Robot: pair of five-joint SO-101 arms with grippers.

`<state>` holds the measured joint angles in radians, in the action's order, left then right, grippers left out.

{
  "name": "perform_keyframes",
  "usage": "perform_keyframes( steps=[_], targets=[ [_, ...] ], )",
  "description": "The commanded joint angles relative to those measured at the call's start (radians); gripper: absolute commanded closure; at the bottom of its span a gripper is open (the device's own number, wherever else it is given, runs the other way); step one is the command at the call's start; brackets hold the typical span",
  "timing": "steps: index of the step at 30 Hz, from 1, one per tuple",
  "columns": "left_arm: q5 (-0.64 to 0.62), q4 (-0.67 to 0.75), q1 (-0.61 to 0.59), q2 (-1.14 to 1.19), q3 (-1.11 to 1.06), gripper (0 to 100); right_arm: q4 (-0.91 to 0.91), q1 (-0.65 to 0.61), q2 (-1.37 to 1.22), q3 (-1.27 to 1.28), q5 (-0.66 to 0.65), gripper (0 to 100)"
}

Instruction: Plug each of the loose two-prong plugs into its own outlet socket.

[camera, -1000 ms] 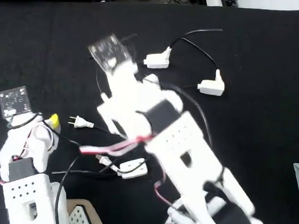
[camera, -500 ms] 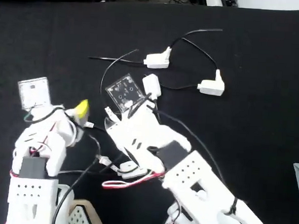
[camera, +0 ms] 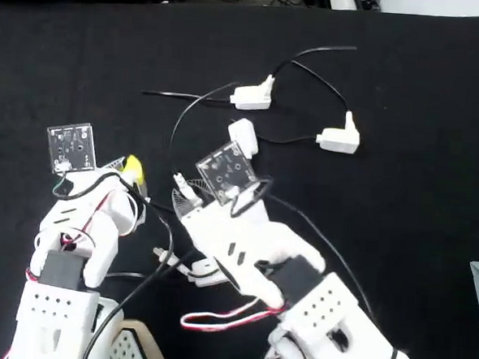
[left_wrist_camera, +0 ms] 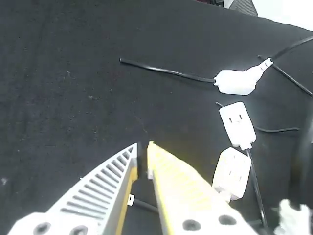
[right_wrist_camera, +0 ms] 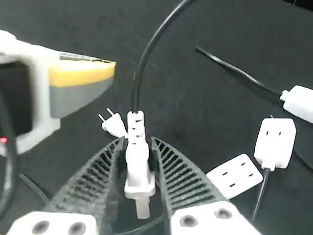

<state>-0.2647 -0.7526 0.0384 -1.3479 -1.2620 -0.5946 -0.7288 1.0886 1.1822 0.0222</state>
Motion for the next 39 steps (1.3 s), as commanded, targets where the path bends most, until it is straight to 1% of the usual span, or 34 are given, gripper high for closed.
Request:
perform_keyframes(
  steps=[1,7,9,11,13,16,19,22,25,27,30,32,36,39],
  targets=[
    [-0.003,0.025,0.012,-0.003,0.010,98,0.020,0.011,0.036,0.005,0.009,98.7],
    [-0.026,0.032,0.022,-0.003,0.024,97,0.020,0.005,0.039,0.027,0.009,98.7],
    [-0.077,0.080,0.022,-0.003,0.012,97,0.020,0.003,0.038,0.035,0.009,98.7],
    [-0.098,0.135,0.024,-0.003,-0.027,97,0.020,-0.014,0.038,0.038,0.009,98.7],
    [-0.078,0.180,0.024,-0.003,-0.053,97,0.014,-0.034,0.036,0.039,0.009,98.7],
    [0.017,0.190,0.028,-0.003,-0.062,97,0.015,-0.051,0.041,0.053,0.009,98.7],
    [0.084,0.187,0.101,-0.003,-0.088,97,0.018,-0.051,0.041,0.058,0.008,98.7],
    [0.103,0.187,0.162,-0.023,-0.117,97,0.017,-0.060,0.041,0.061,0.003,98.7],
    [0.101,0.187,0.170,-0.107,-0.142,97,0.012,-0.081,0.041,0.064,0.003,98.7],
    [0.063,0.187,0.180,-0.199,-0.186,97,0.012,-0.083,0.041,0.065,0.006,98.7],
    [-0.077,0.187,0.176,-0.381,-0.272,97,0.011,-0.083,0.042,0.065,0.008,98.7],
    [-0.140,0.189,0.170,-0.496,-0.335,97,0.011,-0.080,0.042,0.065,0.005,98.7],
    [-0.167,0.184,0.171,-0.439,-0.311,97,-0.029,-0.081,0.042,0.059,0.003,98.7],
    [-0.161,0.126,0.179,-0.446,-0.286,97,-0.058,-0.083,0.042,0.056,0.002,98.7]
  ],
)
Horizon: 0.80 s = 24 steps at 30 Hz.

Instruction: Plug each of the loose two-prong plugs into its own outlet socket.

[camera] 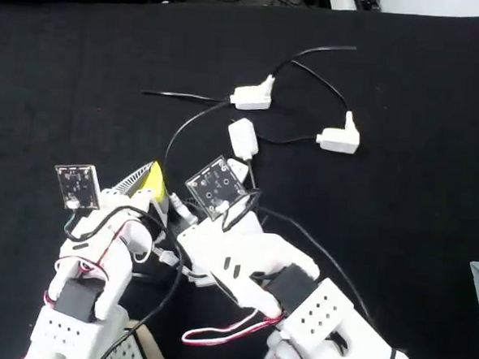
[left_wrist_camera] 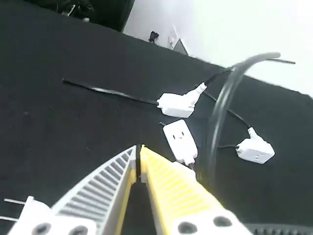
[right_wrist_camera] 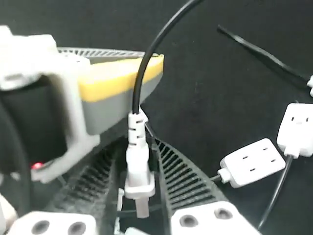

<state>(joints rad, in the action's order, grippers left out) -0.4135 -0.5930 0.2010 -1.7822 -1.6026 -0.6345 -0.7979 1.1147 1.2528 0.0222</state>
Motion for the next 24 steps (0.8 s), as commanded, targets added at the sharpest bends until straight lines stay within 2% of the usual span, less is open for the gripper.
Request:
perform_keyframes(
  steps=[1,8,14,21,24],
  targets=[
    [-0.012,-0.055,0.018,-0.025,0.059,97,-0.026,-0.014,0.016,-0.015,0.000,98.7],
    [-0.009,-0.141,0.042,-0.044,0.101,97,-0.087,-0.014,0.015,-0.016,-0.100,98.6],
    [0.052,-0.164,0.097,-0.044,0.111,97,-0.180,-0.014,0.015,-0.061,-0.176,98.6],
    [0.052,-0.333,0.159,-0.044,0.219,97,-0.209,-0.008,0.016,-0.076,-0.264,98.6],
    [0.052,-0.345,0.160,-0.044,0.229,97,-0.207,-0.008,0.016,-0.076,-0.267,98.6]
  ],
)
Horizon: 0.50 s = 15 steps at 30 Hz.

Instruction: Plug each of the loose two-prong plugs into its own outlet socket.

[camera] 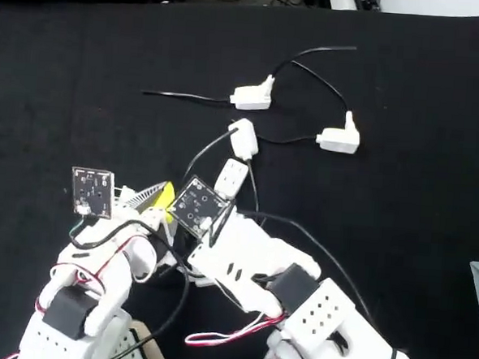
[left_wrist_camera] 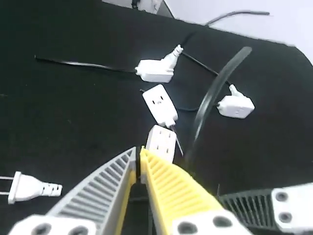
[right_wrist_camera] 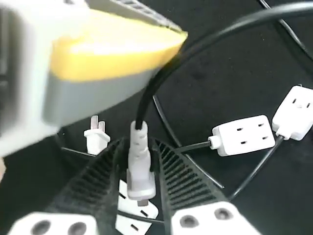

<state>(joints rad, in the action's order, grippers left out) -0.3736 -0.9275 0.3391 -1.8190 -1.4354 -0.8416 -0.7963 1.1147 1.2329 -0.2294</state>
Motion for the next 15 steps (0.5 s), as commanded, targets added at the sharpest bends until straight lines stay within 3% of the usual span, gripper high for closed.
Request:
perform_keyframes(
  steps=[1,4,10,15],
  targets=[
    [0.012,-0.011,0.022,-0.008,0.062,97,0.005,-0.009,0.016,-0.056,-0.015,98.6],
    [0.008,-0.008,0.008,-0.008,0.065,97,0.005,-0.009,0.018,-0.064,-0.009,98.6],
    [0.005,0.068,-0.150,-0.008,0.059,97,-0.026,-0.009,0.182,-0.059,-0.009,98.7],
    [0.005,0.074,-0.163,-0.008,0.064,97,-0.095,-0.014,0.384,-0.056,-0.014,98.7]
  ],
)
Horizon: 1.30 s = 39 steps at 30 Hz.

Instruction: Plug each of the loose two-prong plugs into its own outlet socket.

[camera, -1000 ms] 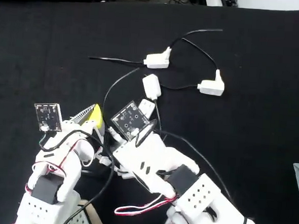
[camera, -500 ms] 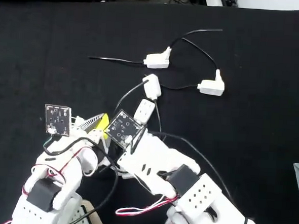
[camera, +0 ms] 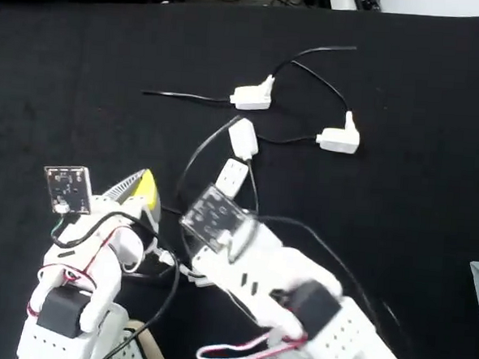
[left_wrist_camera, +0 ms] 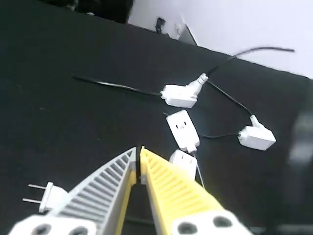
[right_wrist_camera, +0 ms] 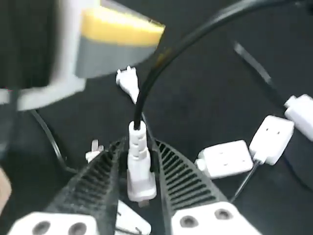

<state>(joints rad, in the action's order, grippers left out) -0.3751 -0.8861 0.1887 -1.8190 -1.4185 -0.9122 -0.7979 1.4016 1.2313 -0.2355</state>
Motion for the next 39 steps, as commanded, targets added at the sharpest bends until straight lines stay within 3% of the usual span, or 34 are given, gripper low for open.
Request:
perform_keyframes(
  steps=[1,10,23,28,34,39],
  targets=[
    [0.006,0.032,-0.010,-0.008,0.045,97,-0.032,-0.014,0.124,-0.053,-0.008,98.7],
    [0.012,-0.031,0.220,-0.008,0.051,97,-0.023,-0.014,0.058,-0.013,-0.011,98.7],
    [0.080,-0.180,0.331,-0.008,0.104,97,-0.020,-0.011,-0.137,-0.016,-0.115,98.7],
    [0.080,-0.176,0.314,-0.008,0.099,97,-0.017,-0.008,-0.137,-0.019,-0.115,98.7],
    [0.072,-0.172,0.168,-0.008,0.099,97,0.044,0.043,-0.137,-0.019,-0.106,98.7],
    [0.072,-0.066,0.064,-0.008,0.036,97,0.094,0.091,-0.137,-0.019,-0.044,98.7]
  ],
)
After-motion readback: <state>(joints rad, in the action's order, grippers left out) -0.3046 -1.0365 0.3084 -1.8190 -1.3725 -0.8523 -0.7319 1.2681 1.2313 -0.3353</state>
